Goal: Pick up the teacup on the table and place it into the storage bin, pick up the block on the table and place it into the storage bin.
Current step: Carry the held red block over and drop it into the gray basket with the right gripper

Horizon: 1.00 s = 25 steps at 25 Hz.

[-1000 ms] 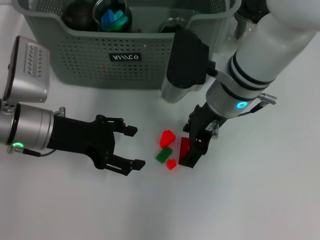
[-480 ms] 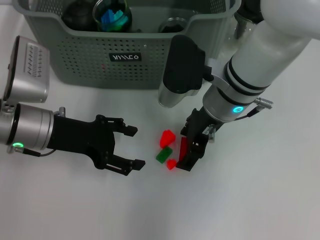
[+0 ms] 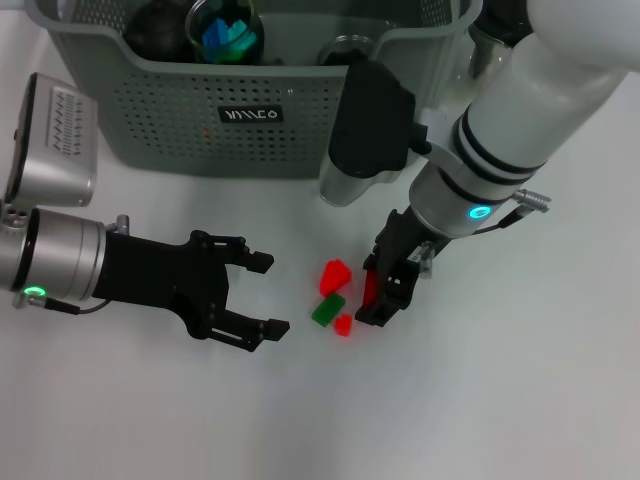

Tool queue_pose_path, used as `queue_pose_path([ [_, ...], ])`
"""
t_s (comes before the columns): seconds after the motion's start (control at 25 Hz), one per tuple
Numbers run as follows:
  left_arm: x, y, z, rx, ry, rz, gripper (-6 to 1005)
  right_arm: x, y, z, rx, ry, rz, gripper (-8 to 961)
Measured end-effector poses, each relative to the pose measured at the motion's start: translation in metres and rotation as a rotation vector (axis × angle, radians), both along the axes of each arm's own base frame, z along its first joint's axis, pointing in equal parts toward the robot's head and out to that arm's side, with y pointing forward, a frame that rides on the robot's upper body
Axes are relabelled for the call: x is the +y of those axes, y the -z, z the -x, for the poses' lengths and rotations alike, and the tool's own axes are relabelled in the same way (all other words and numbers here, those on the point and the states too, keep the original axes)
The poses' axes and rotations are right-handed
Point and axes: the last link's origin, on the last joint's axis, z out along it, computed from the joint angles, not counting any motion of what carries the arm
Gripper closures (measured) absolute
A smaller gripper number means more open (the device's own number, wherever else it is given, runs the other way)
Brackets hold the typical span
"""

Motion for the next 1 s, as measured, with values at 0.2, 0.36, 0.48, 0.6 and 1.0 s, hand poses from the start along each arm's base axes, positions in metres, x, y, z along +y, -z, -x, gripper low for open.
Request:
queue_pose_path([
  [0.2, 0.0, -0.001, 0.0, 0.0, 0.0, -0.002, 112, 0.004, -0.019, 0.004, -0.024, 0.017, -0.002, 280],
  [0.36, 0.001, -0.001, 0.0, 0.001, 0.0, -0.003, 112, 0.007, -0.051, 0.014, -0.028, 0.031, -0.016, 279],
  [0.48, 0.0, -0.001, 0.0, -0.001, -0.001, -0.003, 112, 0.005, -0.081, 0.035, 0.016, 0.029, -0.025, 278],
  [0.6, 0.0, -0.001, 0.0, -0.003, 0.001, 0.0, 112, 0.004, -0.118, 0.066, 0.097, 0.018, -0.049, 277],
  [1.0, 0.003, -0.003, -0.003, 0.002, 0.015, -0.002, 112, 0.048, -0.189, 0.151, 0.403, 0.056, -0.338, 274],
])
